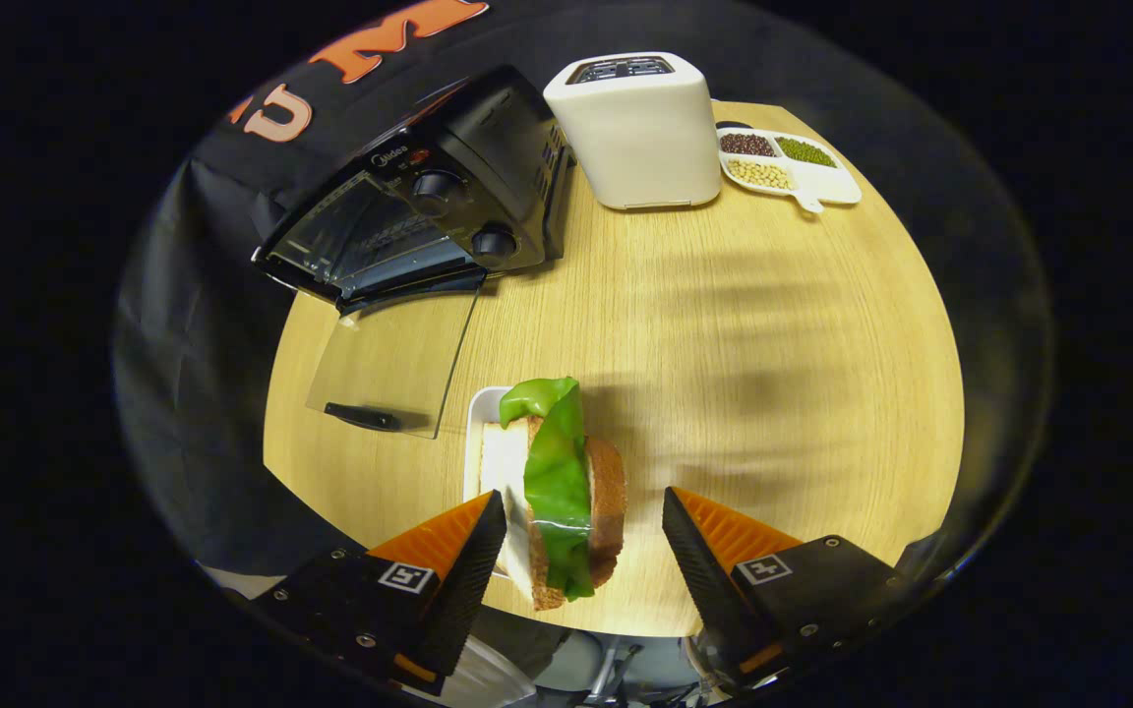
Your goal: Open the toaster oven, put the food inside, and close the toaster oven door.
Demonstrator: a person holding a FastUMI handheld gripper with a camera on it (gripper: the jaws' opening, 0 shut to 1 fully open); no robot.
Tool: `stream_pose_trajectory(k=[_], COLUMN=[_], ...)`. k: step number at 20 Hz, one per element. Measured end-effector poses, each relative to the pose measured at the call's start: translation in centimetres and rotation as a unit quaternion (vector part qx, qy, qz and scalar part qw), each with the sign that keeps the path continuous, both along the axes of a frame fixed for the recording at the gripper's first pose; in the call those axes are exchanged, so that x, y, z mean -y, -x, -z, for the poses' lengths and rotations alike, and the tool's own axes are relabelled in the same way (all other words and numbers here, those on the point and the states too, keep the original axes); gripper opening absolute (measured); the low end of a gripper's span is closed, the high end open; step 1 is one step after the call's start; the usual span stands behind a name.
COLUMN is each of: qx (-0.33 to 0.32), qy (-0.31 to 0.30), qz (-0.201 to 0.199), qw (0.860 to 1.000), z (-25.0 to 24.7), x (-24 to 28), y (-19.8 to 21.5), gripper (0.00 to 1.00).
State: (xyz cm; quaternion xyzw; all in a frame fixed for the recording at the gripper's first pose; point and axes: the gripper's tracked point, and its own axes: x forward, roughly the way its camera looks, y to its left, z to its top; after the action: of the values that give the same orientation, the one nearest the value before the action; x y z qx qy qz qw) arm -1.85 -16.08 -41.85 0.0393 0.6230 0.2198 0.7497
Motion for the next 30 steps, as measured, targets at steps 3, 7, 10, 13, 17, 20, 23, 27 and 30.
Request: stream_pose_trajectory(k=[3, 7, 10, 13, 17, 20, 23, 27, 30], qx=[-0.008, -0.013, -0.002, 0.015, 0.041, 0.049, 0.056, 0.07, 0.077], qy=[-0.019, -0.038, -0.043, -0.065, -0.109, -0.163, -0.219, -0.28, -0.302], qz=[0.021, 0.036, 0.048, 0.063, 0.108, 0.163, 0.221, 0.293, 0.334], qw=[1.0, 0.999, 0.998, 0.996, 0.987, 0.972, 0.949, 0.912, 0.89], z=[-0.4, -2.2, -4.2, -7.0, -10.1, -11.4, -11.9, -10.8, -8.8], x=[-0.5, -1.3, -1.4, -2.1, -4.1, -6.6, -10.0, -14.6, -17.5], y=[-0.4, -0.3, -0.6, -1.1, -1.7, -2.5, -3.6, -5.4, -6.4], gripper=[0.69, 0.37, 0.3, 0.29, 0.29, 0.29, 0.29, 0.29, 0.29])
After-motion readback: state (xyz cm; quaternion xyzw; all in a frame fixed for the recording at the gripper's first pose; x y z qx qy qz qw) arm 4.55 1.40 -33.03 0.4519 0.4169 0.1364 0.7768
